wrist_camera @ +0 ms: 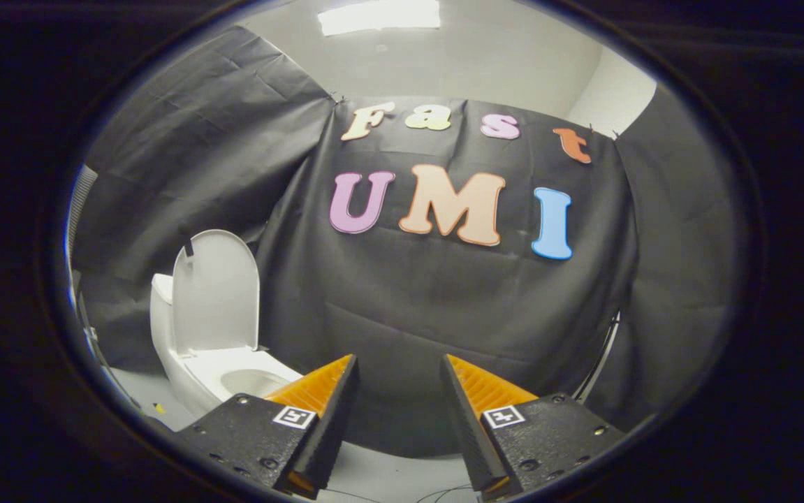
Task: Open the toilet lid.
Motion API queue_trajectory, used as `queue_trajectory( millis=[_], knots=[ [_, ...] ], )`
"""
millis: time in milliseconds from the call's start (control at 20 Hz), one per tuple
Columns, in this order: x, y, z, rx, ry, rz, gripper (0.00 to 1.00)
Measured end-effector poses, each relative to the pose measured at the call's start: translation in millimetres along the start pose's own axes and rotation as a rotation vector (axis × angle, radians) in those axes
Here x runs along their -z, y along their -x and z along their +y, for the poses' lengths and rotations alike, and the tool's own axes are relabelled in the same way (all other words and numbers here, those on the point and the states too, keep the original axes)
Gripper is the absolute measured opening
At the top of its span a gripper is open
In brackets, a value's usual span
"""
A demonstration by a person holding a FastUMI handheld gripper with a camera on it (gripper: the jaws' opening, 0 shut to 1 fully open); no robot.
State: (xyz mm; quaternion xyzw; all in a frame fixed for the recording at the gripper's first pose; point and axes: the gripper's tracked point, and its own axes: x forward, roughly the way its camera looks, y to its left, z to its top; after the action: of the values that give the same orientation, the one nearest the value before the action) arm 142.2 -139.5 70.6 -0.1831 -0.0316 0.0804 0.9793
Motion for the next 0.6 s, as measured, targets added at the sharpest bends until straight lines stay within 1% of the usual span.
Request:
queue_trajectory(
  millis=[250, 400, 600],
  knots=[
    [26.4, 6.9, -4.8, 0.006, -0.101, 0.058, 0.72],
    [34.1, 11.6, 1.0, -0.009, -0.156, 0.097, 0.72],
    [40.3, 13.6, -0.5, 0.004, -0.171, 0.129, 0.72]
  ],
)
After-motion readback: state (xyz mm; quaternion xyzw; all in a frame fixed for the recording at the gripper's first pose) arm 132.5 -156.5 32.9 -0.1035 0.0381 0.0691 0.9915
